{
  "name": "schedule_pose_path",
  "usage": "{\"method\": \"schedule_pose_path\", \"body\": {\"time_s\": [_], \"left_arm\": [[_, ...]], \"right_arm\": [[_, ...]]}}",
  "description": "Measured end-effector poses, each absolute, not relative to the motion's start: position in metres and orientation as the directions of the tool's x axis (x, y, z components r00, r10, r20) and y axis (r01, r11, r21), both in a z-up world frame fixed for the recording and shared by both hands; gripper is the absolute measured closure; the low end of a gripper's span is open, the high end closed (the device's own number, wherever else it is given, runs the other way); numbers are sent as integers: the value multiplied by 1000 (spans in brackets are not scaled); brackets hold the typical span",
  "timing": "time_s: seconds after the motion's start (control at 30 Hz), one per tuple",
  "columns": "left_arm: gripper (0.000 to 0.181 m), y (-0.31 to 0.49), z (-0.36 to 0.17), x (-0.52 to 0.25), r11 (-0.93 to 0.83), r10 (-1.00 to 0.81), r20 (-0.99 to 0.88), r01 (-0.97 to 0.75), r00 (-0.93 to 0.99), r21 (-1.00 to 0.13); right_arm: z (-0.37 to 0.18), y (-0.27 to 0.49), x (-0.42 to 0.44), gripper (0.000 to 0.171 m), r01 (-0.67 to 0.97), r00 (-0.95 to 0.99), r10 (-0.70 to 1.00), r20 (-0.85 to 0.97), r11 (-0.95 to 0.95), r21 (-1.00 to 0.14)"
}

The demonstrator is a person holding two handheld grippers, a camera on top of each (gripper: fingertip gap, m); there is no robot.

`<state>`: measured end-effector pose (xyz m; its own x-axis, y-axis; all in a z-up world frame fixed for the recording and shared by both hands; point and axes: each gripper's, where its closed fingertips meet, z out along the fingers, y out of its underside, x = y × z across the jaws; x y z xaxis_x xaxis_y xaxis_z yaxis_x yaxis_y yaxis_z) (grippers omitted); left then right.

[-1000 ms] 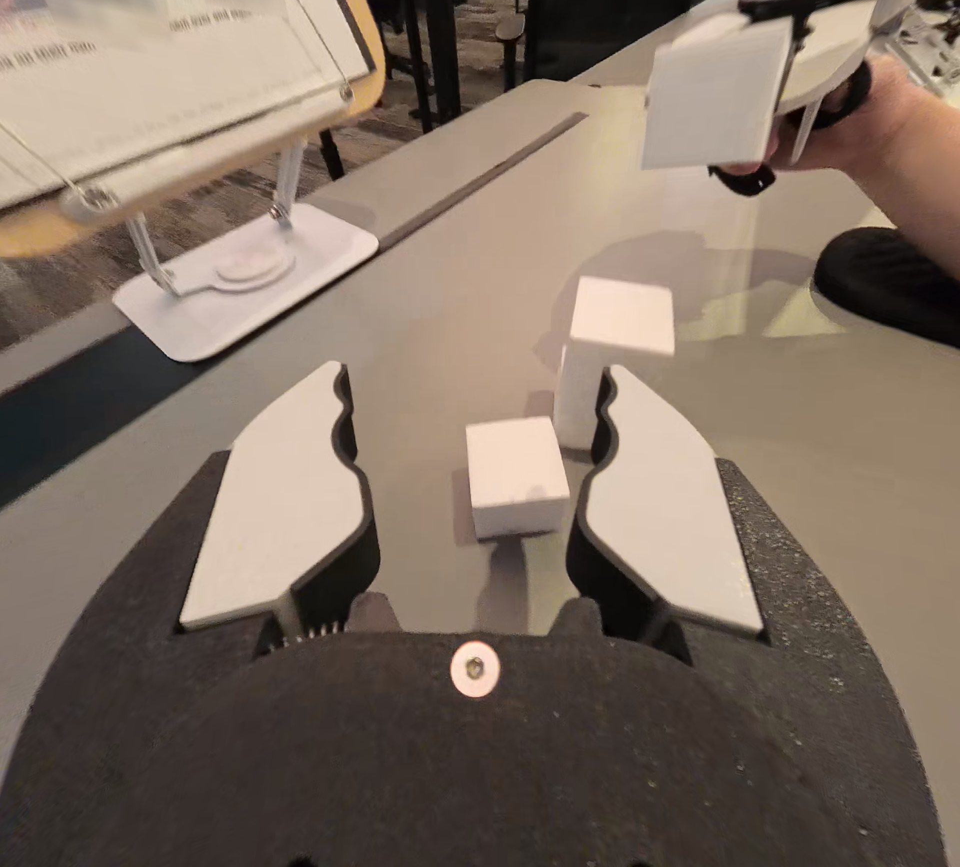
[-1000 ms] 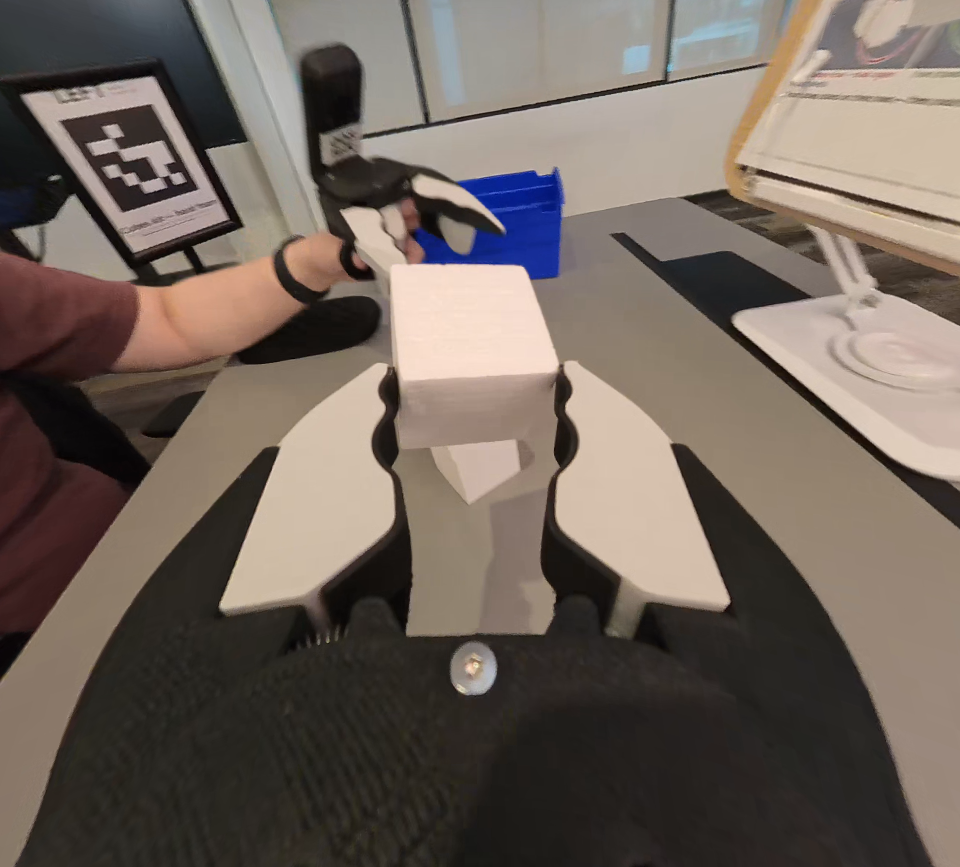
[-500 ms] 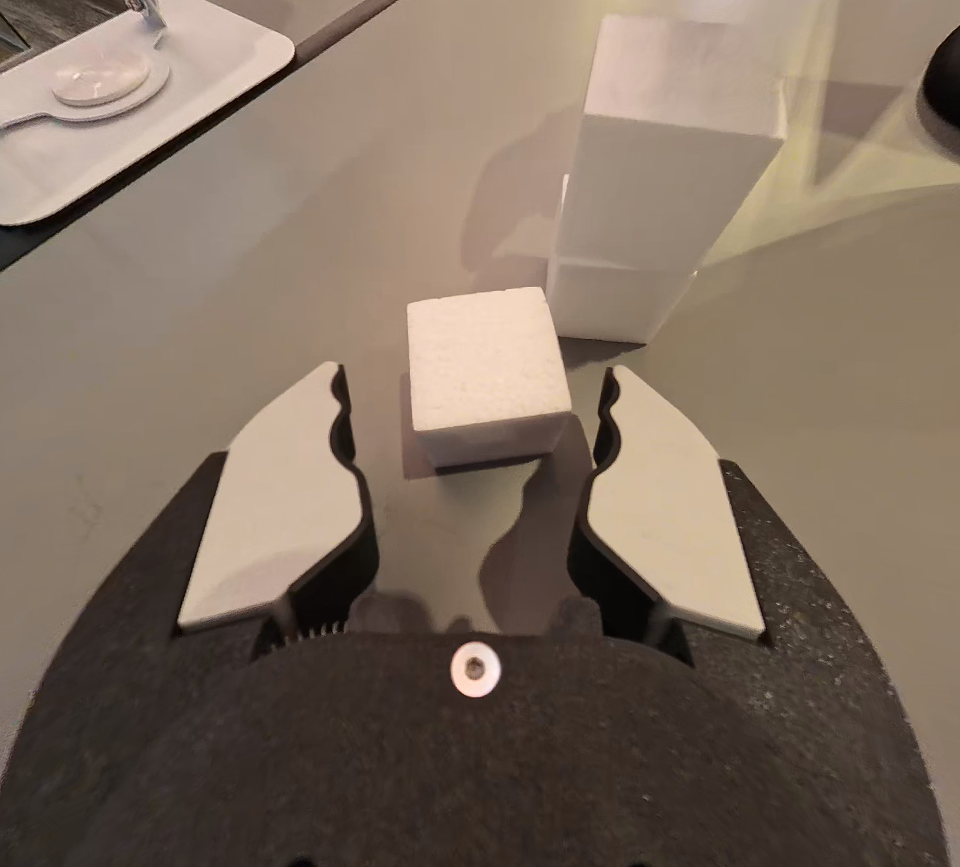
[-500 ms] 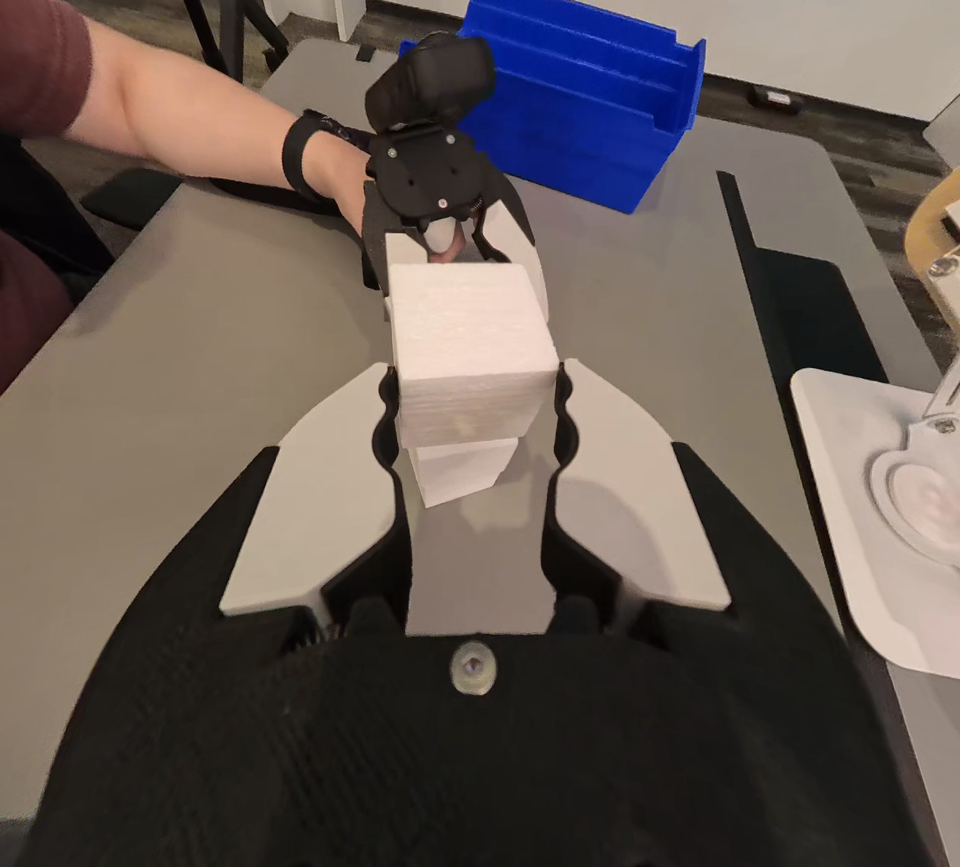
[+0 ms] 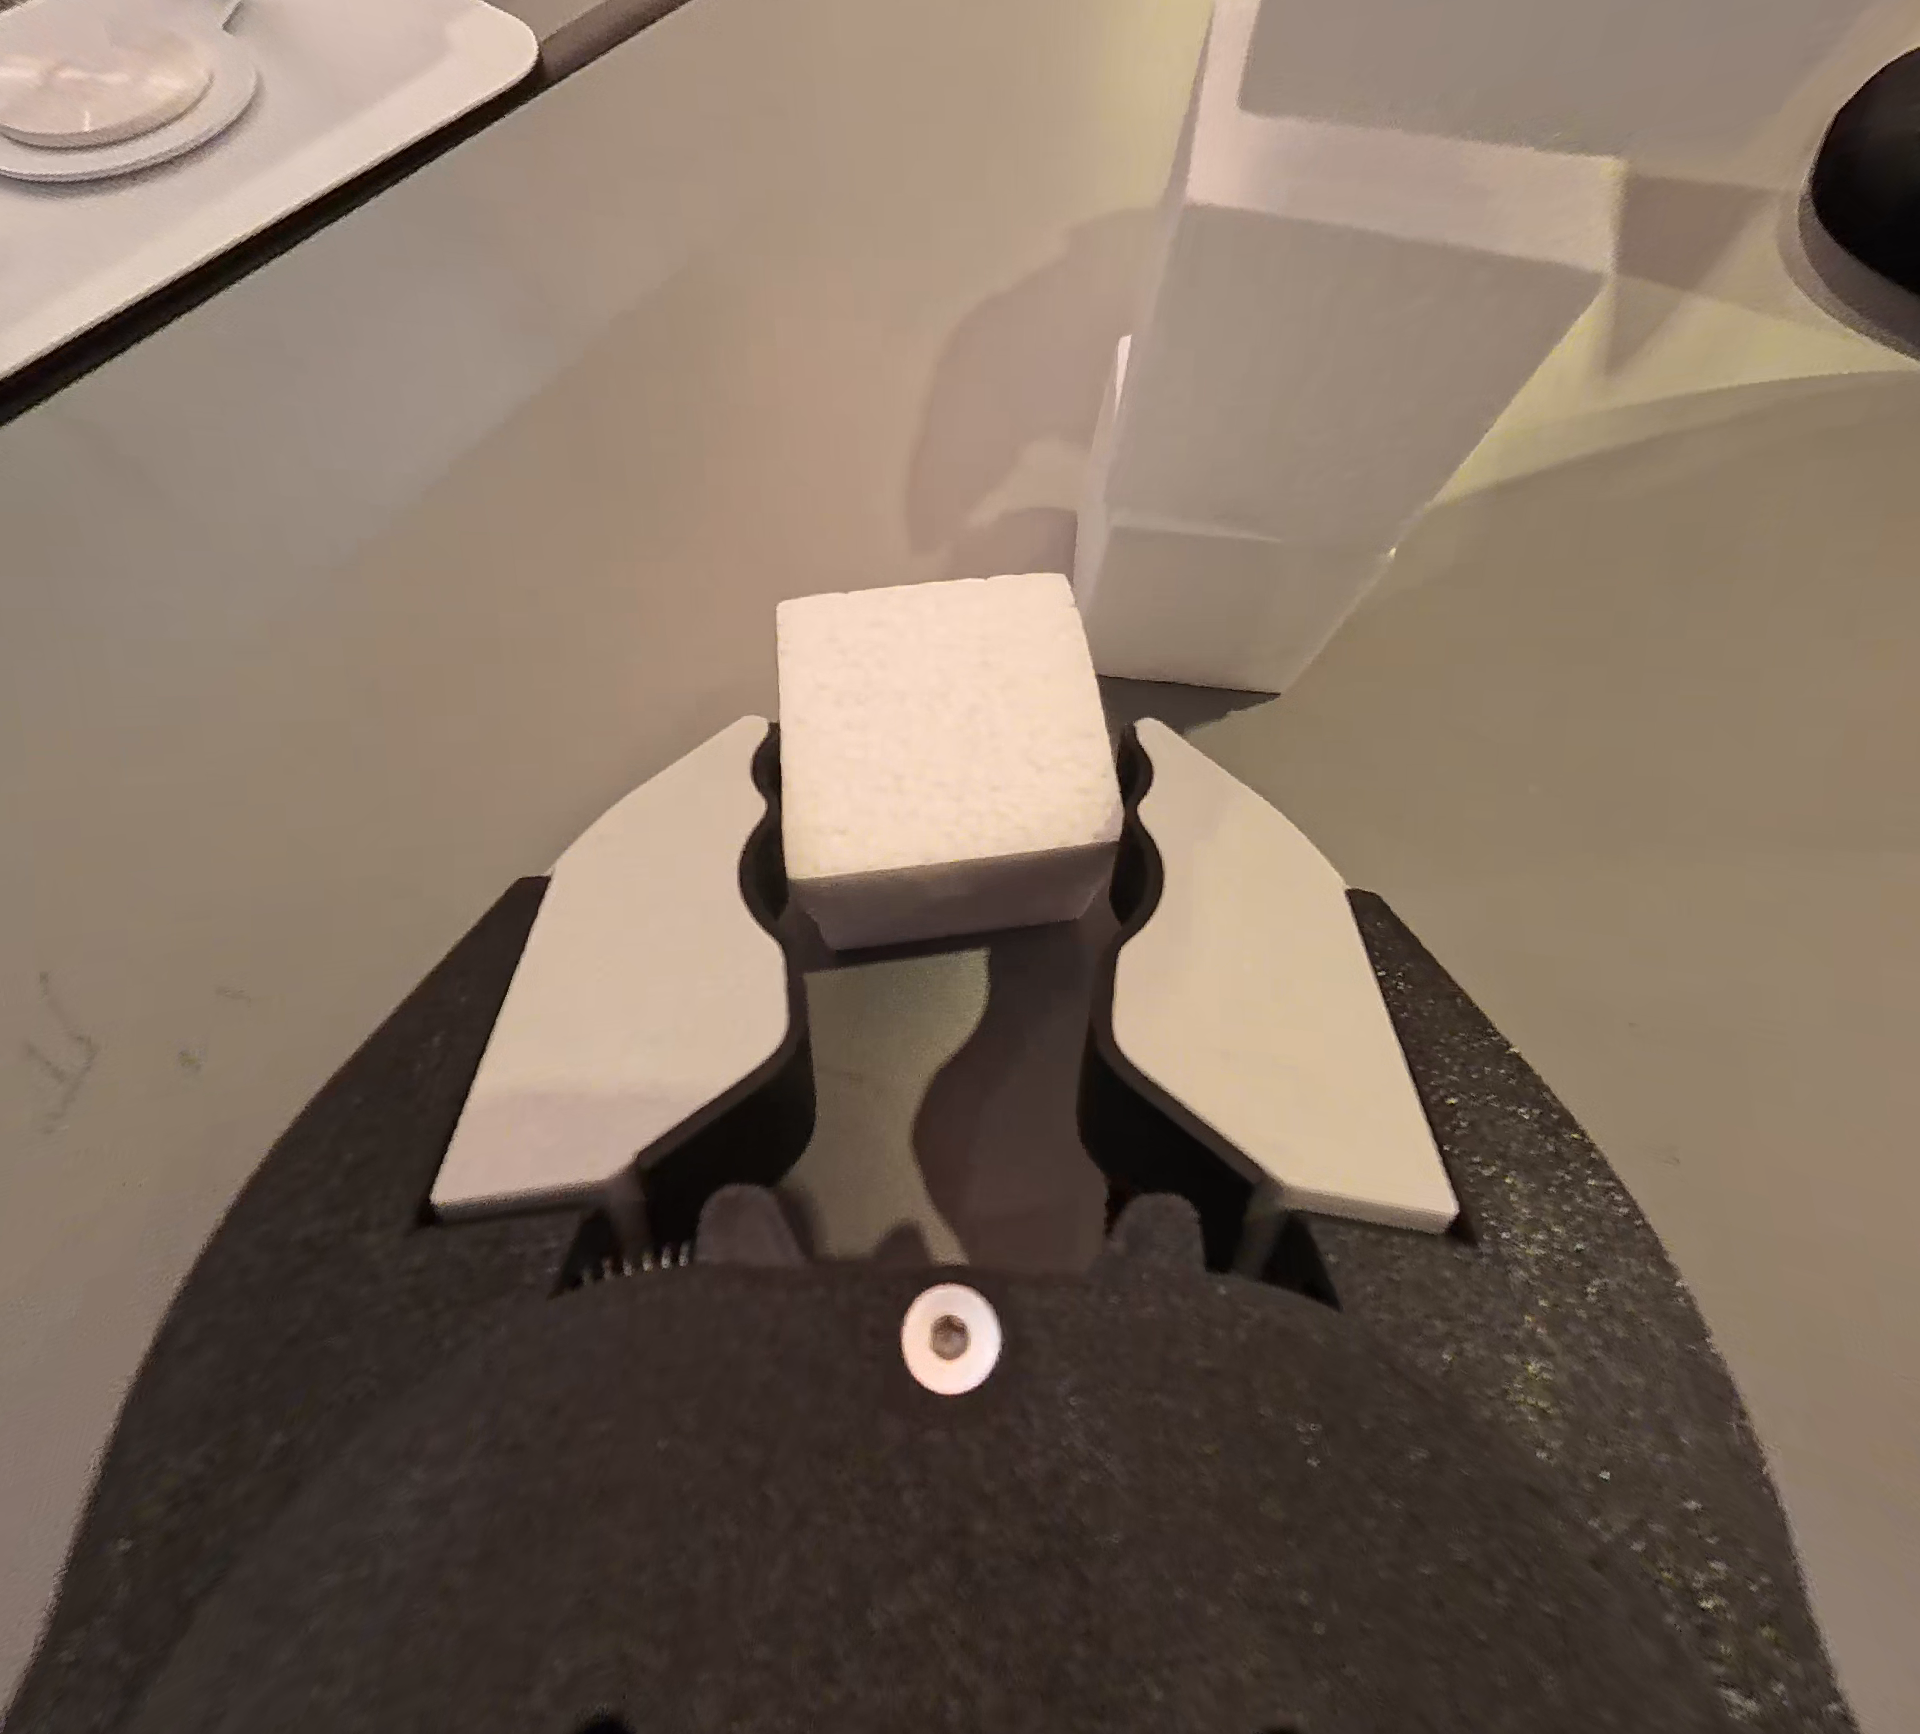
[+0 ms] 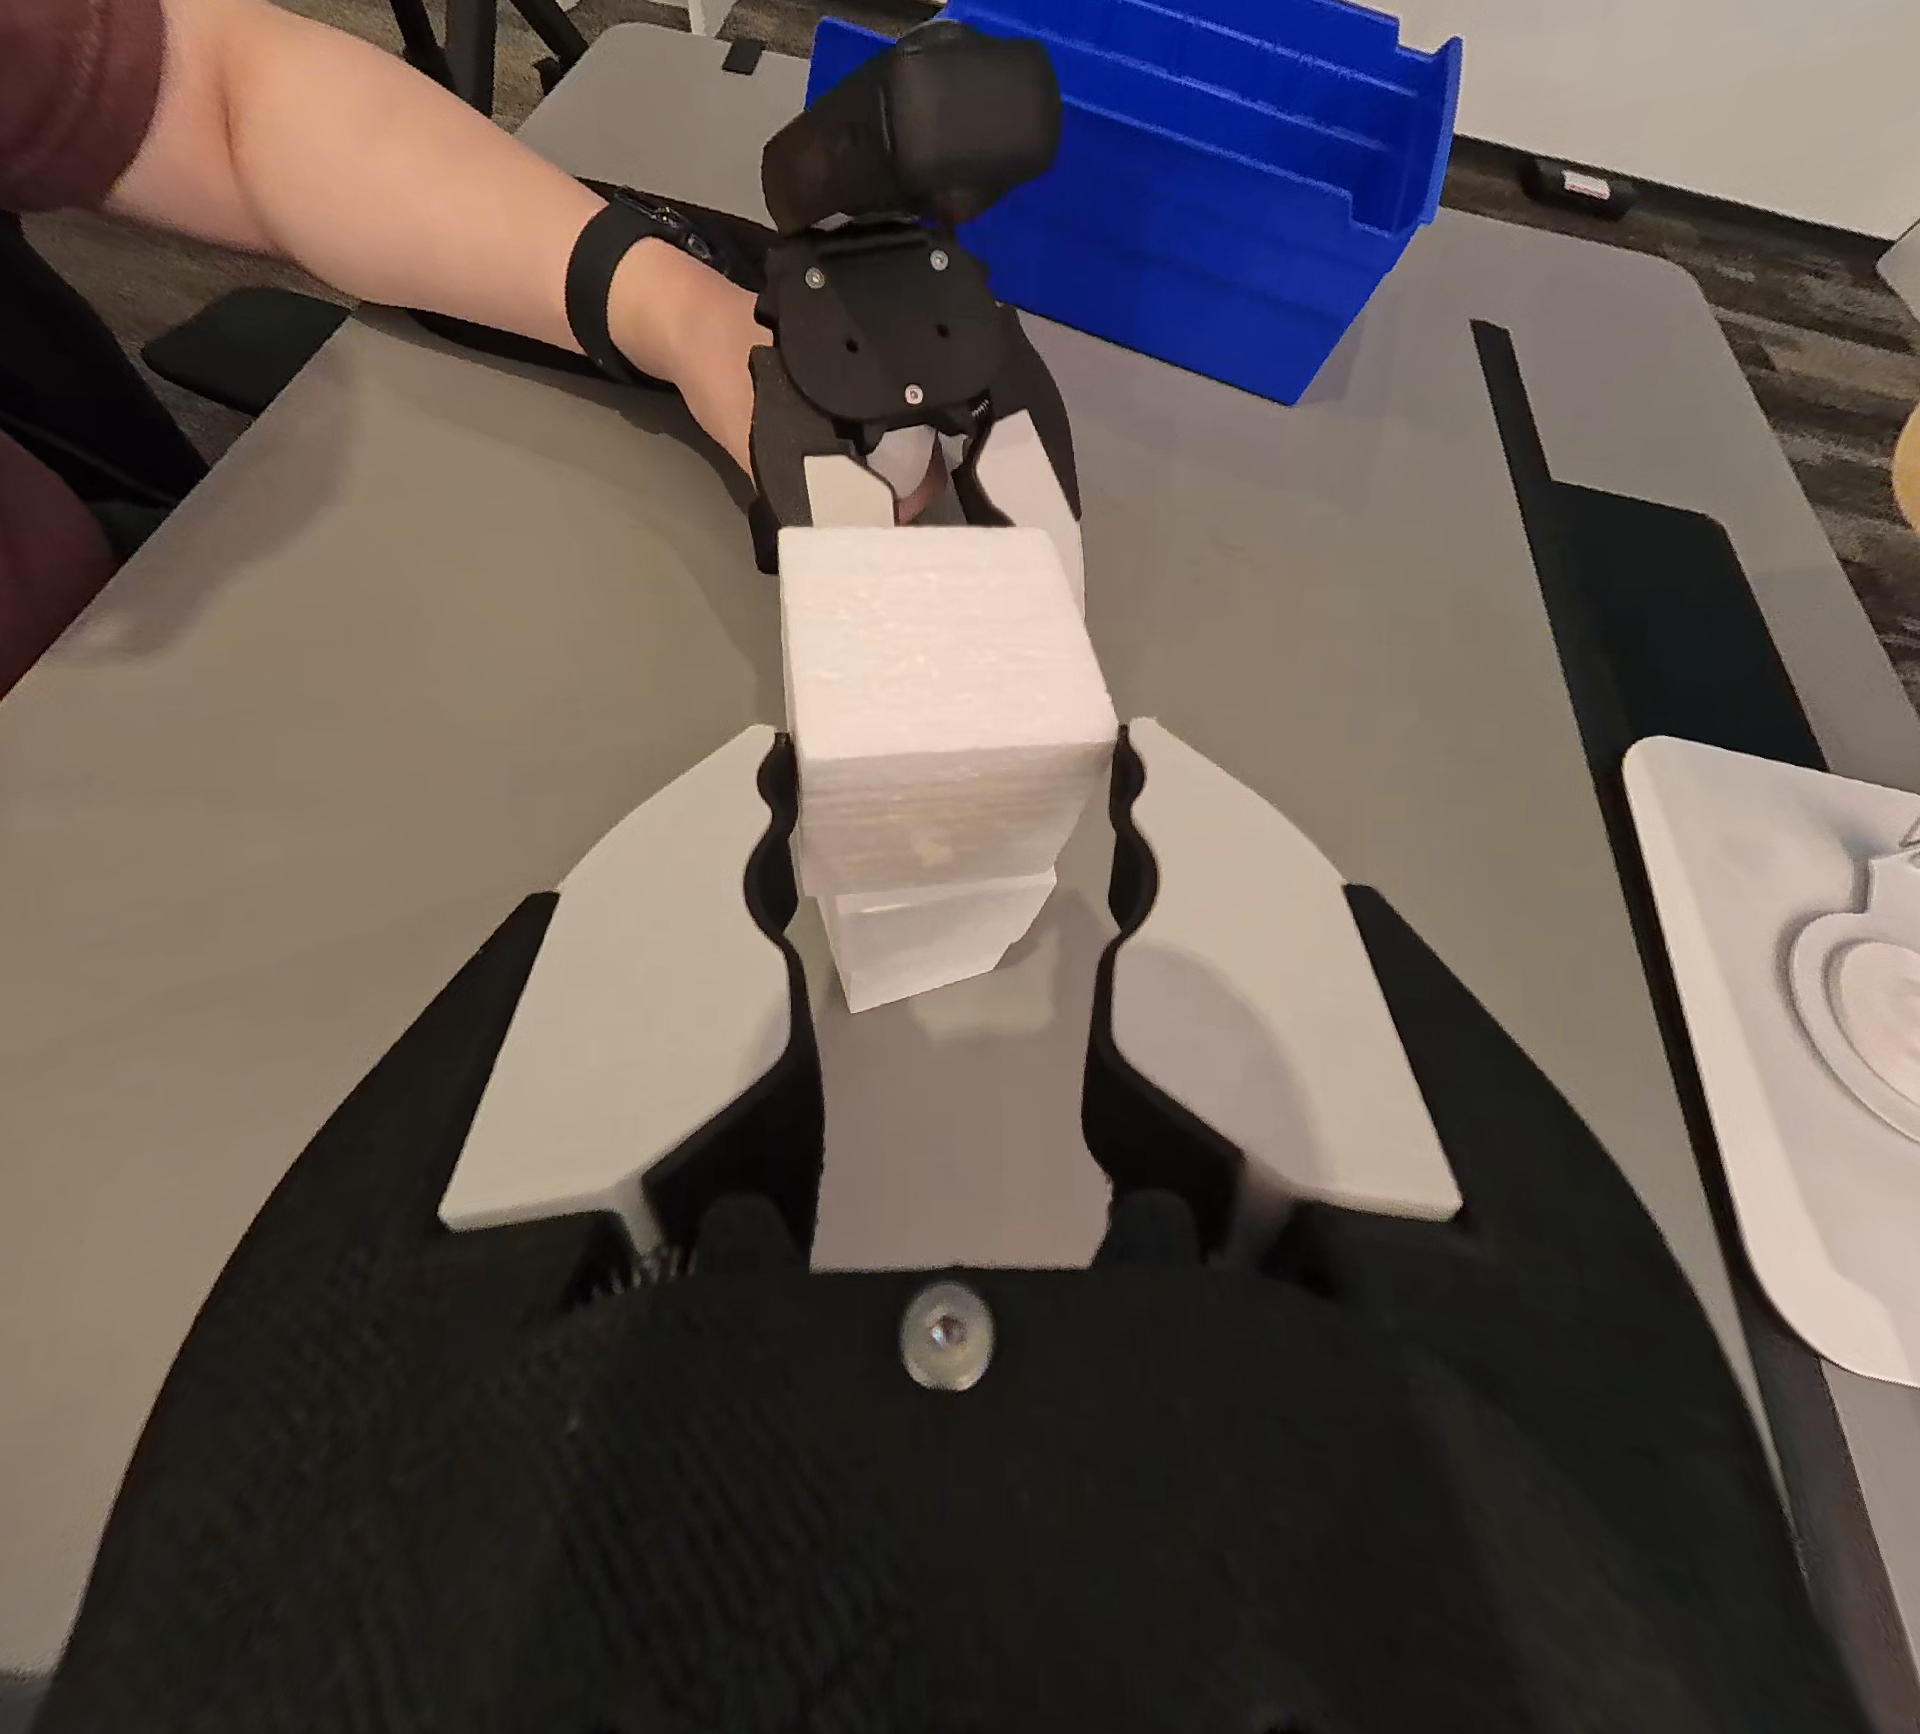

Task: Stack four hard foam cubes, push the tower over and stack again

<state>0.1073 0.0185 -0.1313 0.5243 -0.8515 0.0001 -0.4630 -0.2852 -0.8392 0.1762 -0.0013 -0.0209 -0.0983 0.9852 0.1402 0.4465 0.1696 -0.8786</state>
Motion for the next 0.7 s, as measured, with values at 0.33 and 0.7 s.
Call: {"method": "schedule_pose_path", "body": {"time_s": [0.33, 0.7], "left_arm": [[118, 18, -135, 108, -293, -854, -1, -481, 521, -826], [119, 17, -136, 109, -287, -854, -14, -493, 520, -821]], "right_arm": [[-22, -1, 176, 112, 435, -99, 984, 150, 179, -883], [-39, 4, 176, 108, 474, -103, 986, 130, 163, -865]]}}
